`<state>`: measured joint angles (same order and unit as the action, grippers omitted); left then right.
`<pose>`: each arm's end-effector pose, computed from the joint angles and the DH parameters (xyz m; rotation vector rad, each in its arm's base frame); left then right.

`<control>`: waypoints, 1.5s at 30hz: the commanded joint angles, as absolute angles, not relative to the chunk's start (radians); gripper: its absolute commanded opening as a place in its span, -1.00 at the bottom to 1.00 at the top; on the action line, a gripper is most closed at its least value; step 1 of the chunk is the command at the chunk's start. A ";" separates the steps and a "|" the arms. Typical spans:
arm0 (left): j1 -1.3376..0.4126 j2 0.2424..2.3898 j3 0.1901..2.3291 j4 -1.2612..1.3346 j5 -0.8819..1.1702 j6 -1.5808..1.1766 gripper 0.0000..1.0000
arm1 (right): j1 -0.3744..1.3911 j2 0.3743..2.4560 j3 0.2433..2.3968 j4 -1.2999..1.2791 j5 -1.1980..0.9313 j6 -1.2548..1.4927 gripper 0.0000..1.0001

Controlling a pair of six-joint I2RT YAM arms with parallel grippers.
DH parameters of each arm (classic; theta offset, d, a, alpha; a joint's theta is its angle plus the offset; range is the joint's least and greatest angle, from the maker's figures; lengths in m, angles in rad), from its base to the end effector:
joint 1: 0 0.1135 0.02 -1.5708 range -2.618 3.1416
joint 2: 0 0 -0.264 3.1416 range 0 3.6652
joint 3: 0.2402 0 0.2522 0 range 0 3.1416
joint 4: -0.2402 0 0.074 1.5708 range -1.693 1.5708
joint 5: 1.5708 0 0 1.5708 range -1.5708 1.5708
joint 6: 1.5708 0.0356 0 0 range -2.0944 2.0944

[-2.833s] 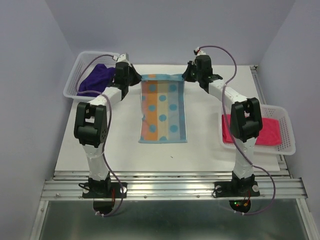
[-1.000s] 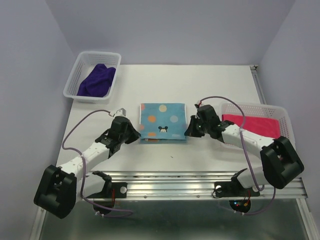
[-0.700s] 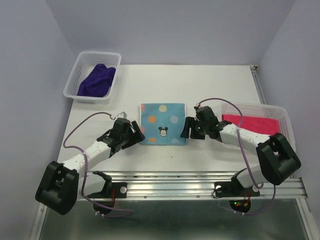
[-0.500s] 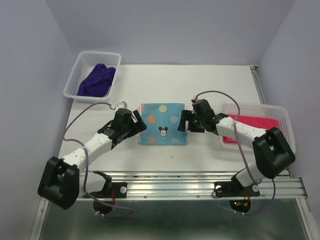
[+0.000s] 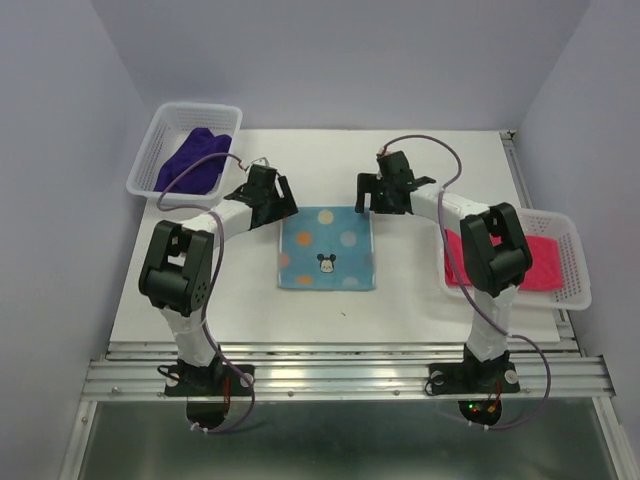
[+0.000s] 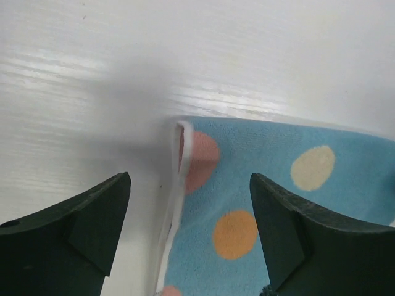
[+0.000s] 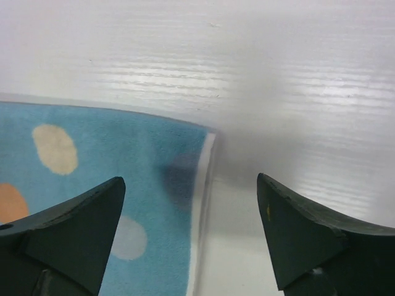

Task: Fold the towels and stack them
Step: Fold the towel

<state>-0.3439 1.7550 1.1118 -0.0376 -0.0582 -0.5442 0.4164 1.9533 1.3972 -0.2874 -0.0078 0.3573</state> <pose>0.3636 -0.1280 0.2052 -0.2597 2.2680 -0.4077 0.3942 0.1746 0.1982 -0.0759 2.4456 0.3601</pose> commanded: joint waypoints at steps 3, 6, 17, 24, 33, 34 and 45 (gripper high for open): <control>-0.318 1.850 1.223 -0.046 -0.006 -0.466 0.41 | 0.377 2.025 1.506 -0.319 -0.063 0.298 0.55; -0.311 1.893 1.255 -0.044 -0.006 -0.456 0.30 | 0.370 2.066 1.531 -0.327 -0.090 0.275 0.25; -0.305 2.003 1.308 -0.054 0.038 -0.439 -0.81 | 0.364 2.143 1.565 -0.333 -0.133 0.239 -0.35; -0.305 1.942 1.289 -0.031 0.032 -0.428 -1.00 | 0.364 2.105 1.546 -0.310 -0.186 0.207 -0.99; -0.308 1.635 0.994 0.144 0.092 -0.475 -1.00 | 0.365 1.806 1.286 -0.158 -0.288 0.227 -0.99; -0.310 1.612 0.967 0.164 0.095 -0.483 -1.00 | 0.365 1.745 1.219 -0.150 -0.297 0.235 -0.99; -0.390 1.165 0.546 0.250 0.127 -0.590 -1.00 | 0.403 1.340 0.824 -0.068 -0.402 0.324 -0.99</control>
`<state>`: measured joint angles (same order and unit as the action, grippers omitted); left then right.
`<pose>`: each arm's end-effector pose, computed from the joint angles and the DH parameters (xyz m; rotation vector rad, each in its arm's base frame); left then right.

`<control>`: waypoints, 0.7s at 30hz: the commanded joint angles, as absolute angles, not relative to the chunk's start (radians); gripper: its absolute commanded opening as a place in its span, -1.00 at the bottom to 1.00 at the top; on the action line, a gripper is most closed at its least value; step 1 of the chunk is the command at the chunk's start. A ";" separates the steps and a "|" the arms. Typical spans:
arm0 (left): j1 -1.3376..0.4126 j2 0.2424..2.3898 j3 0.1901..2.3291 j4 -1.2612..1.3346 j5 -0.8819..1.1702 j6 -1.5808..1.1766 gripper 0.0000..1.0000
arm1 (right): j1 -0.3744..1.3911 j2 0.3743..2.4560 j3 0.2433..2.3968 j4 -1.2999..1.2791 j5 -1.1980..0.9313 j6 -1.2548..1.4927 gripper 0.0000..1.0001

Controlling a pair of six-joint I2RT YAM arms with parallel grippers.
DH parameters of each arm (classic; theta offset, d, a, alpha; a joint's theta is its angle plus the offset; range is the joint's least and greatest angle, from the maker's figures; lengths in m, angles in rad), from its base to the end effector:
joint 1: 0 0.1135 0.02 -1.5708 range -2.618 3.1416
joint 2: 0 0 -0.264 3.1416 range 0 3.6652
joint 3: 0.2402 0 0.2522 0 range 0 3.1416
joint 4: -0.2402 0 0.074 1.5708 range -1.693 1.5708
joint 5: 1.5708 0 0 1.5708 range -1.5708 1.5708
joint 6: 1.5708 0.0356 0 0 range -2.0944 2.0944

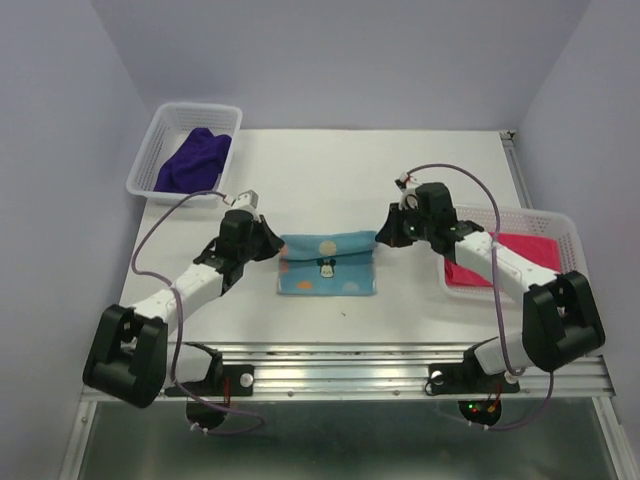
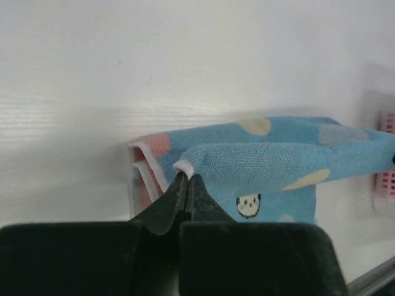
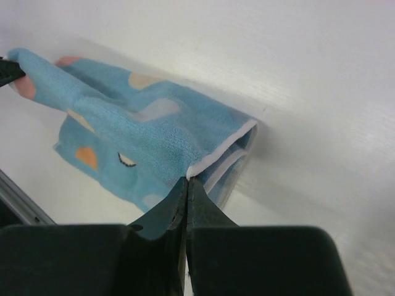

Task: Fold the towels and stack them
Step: Fold the towel

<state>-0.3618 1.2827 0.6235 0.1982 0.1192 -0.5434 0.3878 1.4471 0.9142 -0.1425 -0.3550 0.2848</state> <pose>0.2541 -0.1007 0.2154 -0.1129 2.0954 -0.6810 0.2848 0.1297 0.2356 -0.3161 2.2854 0.7535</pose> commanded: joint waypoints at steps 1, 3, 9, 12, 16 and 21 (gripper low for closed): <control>-0.400 1.102 0.520 0.250 0.121 -0.598 -1.00 | 0.403 1.316 0.799 -0.063 -0.411 0.340 -0.99; -0.413 1.040 0.447 0.249 0.115 -0.627 -1.00 | 0.410 1.281 0.763 -0.063 -0.423 0.354 -0.99; -0.439 0.942 0.318 0.250 0.109 -0.681 -1.00 | 0.457 1.203 0.631 -0.035 -0.448 0.403 -0.99; -0.452 0.936 0.288 0.249 0.103 -0.696 -1.00 | 0.483 1.201 0.594 -0.025 -0.431 0.422 -0.99; -0.454 0.945 0.278 0.226 0.100 -0.709 -1.00 | 0.494 1.213 0.566 -0.009 -0.408 0.442 -0.99; -0.456 0.968 0.299 0.155 0.109 -0.722 -0.57 | 0.495 1.239 0.566 0.003 -0.380 0.453 -0.74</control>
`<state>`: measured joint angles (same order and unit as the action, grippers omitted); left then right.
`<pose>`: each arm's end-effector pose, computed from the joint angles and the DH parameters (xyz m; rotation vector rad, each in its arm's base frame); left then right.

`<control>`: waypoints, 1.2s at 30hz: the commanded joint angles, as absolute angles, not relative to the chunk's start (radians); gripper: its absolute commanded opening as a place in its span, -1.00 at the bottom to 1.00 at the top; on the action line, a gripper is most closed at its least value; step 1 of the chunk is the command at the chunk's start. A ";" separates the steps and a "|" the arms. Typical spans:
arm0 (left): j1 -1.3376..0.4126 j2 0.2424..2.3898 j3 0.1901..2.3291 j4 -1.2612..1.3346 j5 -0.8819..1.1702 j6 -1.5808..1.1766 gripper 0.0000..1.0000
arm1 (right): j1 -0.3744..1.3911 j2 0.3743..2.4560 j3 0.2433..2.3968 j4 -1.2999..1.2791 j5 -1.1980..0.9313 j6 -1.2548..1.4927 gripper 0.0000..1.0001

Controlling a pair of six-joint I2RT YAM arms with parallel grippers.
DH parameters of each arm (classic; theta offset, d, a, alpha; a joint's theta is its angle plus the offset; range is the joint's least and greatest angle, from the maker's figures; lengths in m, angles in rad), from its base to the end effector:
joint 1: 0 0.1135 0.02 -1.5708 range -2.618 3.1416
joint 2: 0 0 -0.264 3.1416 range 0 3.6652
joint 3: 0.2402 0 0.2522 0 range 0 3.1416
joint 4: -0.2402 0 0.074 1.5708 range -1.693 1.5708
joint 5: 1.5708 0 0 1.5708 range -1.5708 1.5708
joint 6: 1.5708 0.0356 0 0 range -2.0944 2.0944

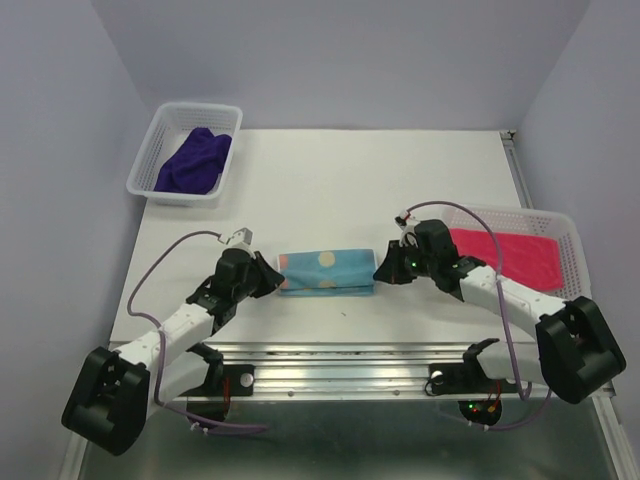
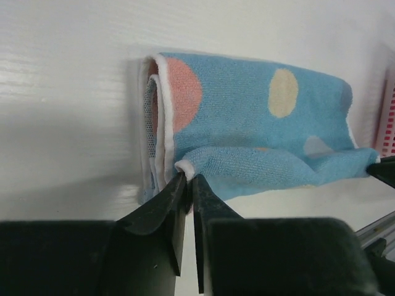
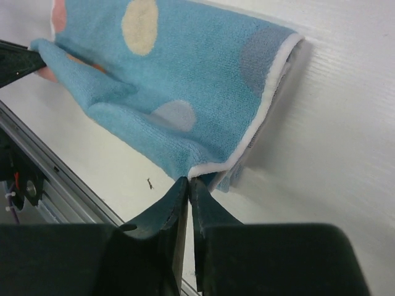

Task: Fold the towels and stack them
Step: Fold the towel, then neatly place the folded towel into the bin

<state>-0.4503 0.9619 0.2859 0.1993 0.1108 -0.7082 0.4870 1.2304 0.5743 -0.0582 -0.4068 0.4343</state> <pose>0.1737 -0.0883 0.1734 -0.2043 2.1400 -0.8160 0.2083 0.1262 0.1906 -0.2874 2.3789 0.9249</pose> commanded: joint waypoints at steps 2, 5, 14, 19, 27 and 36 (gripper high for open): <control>-0.459 0.931 0.296 0.111 0.110 -0.739 0.06 | 0.497 1.235 0.571 -0.043 -0.383 0.448 -0.26; -0.466 0.823 0.290 0.043 0.106 -0.770 0.94 | 0.497 1.192 0.571 -0.089 -0.365 0.456 0.49; -0.469 0.650 0.342 -0.045 0.023 -0.805 0.98 | 0.506 1.254 0.704 -0.143 -0.260 0.482 0.67; -0.469 0.738 0.385 -0.051 -0.051 -0.775 0.98 | 0.566 1.408 0.799 -0.193 -0.108 0.495 0.62; -0.469 0.830 0.397 -0.011 -0.046 -0.761 0.98 | 0.669 1.575 0.864 -0.298 0.112 0.569 0.44; -0.468 0.816 0.393 -0.009 -0.060 -0.753 0.98 | 0.724 1.701 0.917 -0.322 0.215 0.615 -0.21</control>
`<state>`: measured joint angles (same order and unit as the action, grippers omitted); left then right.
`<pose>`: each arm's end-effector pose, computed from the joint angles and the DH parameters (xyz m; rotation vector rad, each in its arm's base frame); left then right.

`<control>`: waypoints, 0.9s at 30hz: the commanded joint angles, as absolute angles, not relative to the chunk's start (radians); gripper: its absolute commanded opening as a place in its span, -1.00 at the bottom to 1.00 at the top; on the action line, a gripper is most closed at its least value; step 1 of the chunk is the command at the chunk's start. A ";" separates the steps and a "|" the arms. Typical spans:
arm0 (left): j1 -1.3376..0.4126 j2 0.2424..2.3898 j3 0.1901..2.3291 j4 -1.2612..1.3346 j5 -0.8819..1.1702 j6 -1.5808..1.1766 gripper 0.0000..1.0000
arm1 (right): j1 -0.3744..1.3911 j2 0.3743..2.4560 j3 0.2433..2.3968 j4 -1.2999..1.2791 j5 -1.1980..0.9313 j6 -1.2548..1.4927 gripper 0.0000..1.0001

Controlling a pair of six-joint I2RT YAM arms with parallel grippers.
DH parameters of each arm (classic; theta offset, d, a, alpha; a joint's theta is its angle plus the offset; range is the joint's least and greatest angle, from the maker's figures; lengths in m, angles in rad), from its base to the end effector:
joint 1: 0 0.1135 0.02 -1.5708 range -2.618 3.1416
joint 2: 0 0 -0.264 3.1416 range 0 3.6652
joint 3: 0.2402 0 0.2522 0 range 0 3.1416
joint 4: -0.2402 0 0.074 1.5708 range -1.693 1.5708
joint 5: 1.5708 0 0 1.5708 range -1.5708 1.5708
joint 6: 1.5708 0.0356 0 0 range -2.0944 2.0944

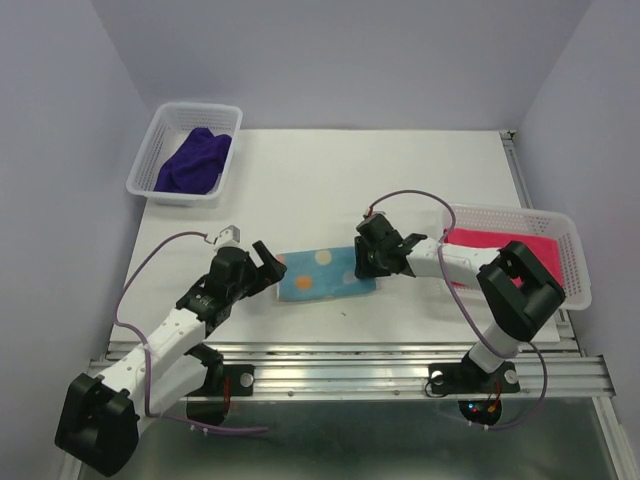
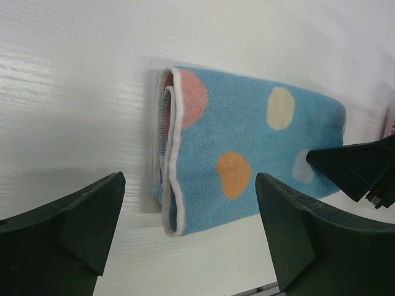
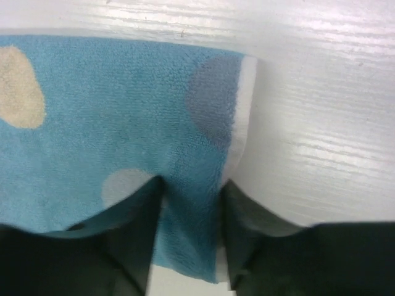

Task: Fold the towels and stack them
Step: Neatly place the folded towel into the bin

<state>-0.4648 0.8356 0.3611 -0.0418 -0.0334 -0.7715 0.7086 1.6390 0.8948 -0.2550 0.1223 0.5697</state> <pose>0.1646 -0.0812 0.1967 -0.3519 2.1388 -0.7018 0.2443 0.2036 0.1631 -0.1334 2.5899 0.3271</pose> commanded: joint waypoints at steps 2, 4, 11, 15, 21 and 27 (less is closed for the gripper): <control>-0.468 0.802 0.391 -0.009 -0.061 -0.753 0.98 | 0.726 1.718 0.925 -0.321 0.259 0.627 -0.42; -0.468 0.796 0.390 -0.011 -0.060 -0.750 0.98 | 0.726 1.732 0.937 -0.337 0.296 0.629 -0.67; -0.468 0.755 0.397 -0.028 -0.061 -0.739 0.97 | 0.726 1.674 1.058 -0.494 0.474 0.537 -0.99; -0.468 0.750 0.397 -0.026 -0.067 -0.739 0.98 | 0.724 1.597 1.120 -0.696 0.607 0.577 -0.99; -0.468 0.772 0.405 -0.005 -0.043 -0.718 0.98 | 0.724 1.496 1.198 -0.965 0.732 0.632 -0.99; -0.468 0.805 0.411 0.028 -0.023 -0.703 0.98 | 0.692 1.468 1.310 -1.153 0.827 0.624 -0.99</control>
